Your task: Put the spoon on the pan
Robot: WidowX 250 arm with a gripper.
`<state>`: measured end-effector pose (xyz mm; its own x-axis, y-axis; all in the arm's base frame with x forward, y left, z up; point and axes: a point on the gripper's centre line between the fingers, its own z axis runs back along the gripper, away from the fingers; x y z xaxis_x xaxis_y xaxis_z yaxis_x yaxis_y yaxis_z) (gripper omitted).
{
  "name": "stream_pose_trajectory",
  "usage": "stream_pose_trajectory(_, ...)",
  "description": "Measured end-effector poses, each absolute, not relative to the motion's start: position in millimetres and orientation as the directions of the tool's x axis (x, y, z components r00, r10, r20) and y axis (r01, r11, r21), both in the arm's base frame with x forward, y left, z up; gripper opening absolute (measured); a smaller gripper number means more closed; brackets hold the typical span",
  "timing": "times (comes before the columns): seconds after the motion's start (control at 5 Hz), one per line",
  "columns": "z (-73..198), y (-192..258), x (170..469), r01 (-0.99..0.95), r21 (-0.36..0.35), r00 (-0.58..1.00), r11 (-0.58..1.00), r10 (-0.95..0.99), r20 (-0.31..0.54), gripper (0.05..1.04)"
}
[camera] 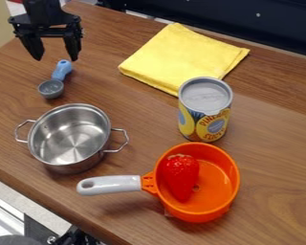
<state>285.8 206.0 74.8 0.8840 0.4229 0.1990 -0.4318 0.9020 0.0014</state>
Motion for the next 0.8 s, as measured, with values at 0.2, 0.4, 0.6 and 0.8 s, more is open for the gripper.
stream_pose_trajectory(0.2, 74.5, 207.7, 285.1, -0.406, 0.032, 0.898, 0.913, 0.392, 0.197, 1.001)
stream_pose_trajectory(0.4, 64.8, 207.6, 287.8, -0.402, 0.056, 0.900, 0.914, 0.383, 0.207, 1.001)
stream_pose_trajectory(0.6, 56.7, 204.4, 288.3, -0.390, 0.076, 0.906, 0.918, 0.367, 0.211, 1.001)
stream_pose_trajectory(0.8, 44.4, 203.9, 292.2, -0.392, 0.070, 0.909, 0.918, 0.374, 0.187, 0.998)
